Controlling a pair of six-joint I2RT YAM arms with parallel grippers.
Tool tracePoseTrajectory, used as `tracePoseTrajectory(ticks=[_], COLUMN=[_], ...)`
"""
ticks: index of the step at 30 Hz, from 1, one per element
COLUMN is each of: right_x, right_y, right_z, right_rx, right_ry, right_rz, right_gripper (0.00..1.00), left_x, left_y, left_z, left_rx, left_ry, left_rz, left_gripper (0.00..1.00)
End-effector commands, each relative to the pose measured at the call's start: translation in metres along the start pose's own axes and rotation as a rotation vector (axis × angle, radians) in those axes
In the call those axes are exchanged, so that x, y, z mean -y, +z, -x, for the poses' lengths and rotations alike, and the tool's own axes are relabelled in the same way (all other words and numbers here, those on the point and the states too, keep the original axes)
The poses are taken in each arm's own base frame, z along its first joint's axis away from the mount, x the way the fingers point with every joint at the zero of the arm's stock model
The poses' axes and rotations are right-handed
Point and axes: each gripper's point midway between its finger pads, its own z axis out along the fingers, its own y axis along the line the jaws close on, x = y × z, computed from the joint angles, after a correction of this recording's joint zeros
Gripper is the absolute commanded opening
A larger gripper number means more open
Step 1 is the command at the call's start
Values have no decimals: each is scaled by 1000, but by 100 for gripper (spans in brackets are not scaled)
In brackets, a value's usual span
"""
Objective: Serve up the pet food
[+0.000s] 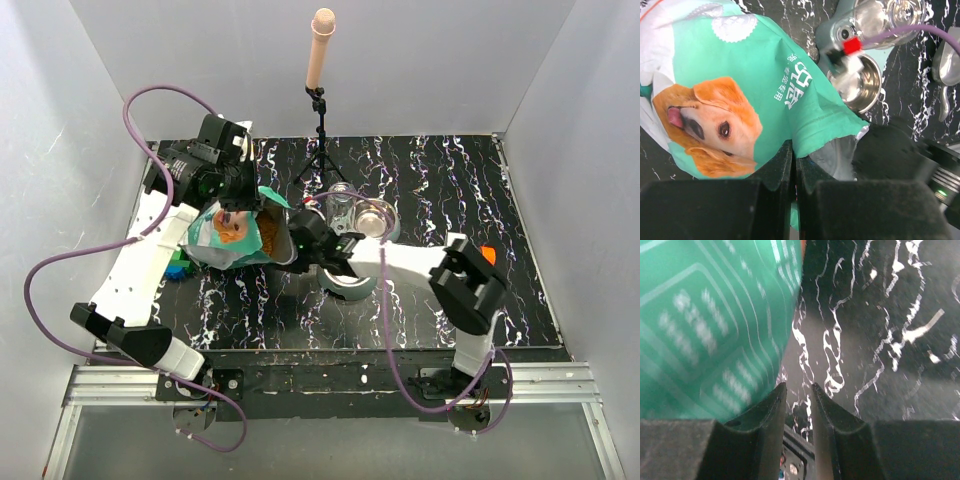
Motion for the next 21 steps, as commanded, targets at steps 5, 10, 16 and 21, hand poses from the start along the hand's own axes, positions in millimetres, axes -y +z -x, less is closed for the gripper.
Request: tracePoseTrajectory(ticks=[5, 10, 16, 21], right_x=[-83, -106, -67, -16], right_y=[59, 85, 42, -45], right_z=[27, 63, 64, 0], right_rx=[17, 37, -10, -208], right_ry=[-52, -46, -44, -142], right_rz=[219, 258, 153, 11], right_gripper=[33, 33, 34, 44], left_x=[8, -12, -9, 5], left_y=[-6, 2, 18, 31], left_z=[-5, -1, -5, -15], left_rx=[22, 43, 25, -8], left_ry=[-16, -40, -59, -106], left_rz=[-69, 41, 23, -51], left_gripper=[0, 0, 0, 0])
